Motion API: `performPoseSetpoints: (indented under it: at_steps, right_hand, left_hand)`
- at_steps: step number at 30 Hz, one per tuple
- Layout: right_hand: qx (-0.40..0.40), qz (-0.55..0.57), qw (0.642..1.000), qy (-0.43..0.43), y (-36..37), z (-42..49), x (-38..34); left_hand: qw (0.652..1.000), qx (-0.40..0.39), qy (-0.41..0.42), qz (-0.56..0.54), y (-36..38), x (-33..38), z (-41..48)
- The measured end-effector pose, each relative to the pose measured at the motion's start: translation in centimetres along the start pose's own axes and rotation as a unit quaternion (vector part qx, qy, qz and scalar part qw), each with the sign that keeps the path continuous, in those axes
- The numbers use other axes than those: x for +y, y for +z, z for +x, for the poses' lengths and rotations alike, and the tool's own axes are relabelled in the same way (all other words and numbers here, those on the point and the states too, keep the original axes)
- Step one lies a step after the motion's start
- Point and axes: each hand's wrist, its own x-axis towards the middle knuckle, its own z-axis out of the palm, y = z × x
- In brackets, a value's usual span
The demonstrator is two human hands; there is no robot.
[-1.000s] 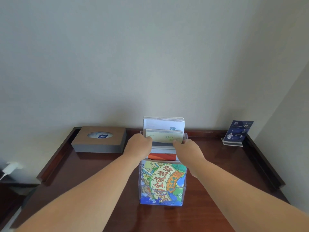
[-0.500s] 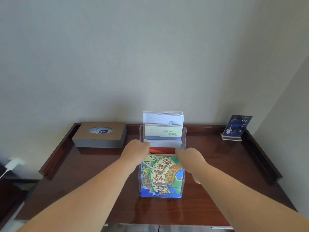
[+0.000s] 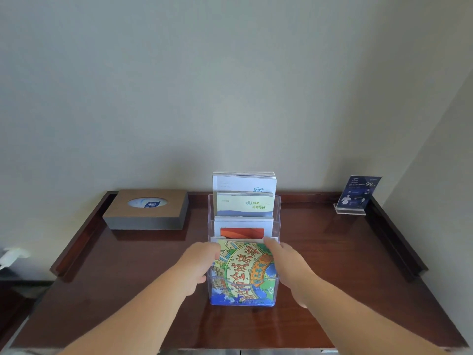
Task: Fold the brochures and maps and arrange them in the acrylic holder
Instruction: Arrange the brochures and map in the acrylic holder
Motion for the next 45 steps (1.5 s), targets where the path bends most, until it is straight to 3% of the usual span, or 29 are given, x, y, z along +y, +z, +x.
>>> performPoseSetpoints:
  at_steps: [14, 25, 45]
  right_hand:
    - [0.046, 0.066, 0.997, 0.016, -2.3, 3.4, -2.5]
    - [0.028, 0.050, 0.998, -0.010, -5.2, 12.5, -7.4]
    - [-0.009, 0.023, 0.999, -0.040, -6.9, 18.4, -11.2]
  left_hand:
    - [0.999, -0.038, 0.034, -0.014, 1.3, 3.1, 3.9]
    - [0.998, 0.041, 0.047, 0.011, 3.5, 10.0, 10.9]
    - [0.999, 0.050, 0.015, -0.007, 5.0, 14.8, 16.0]
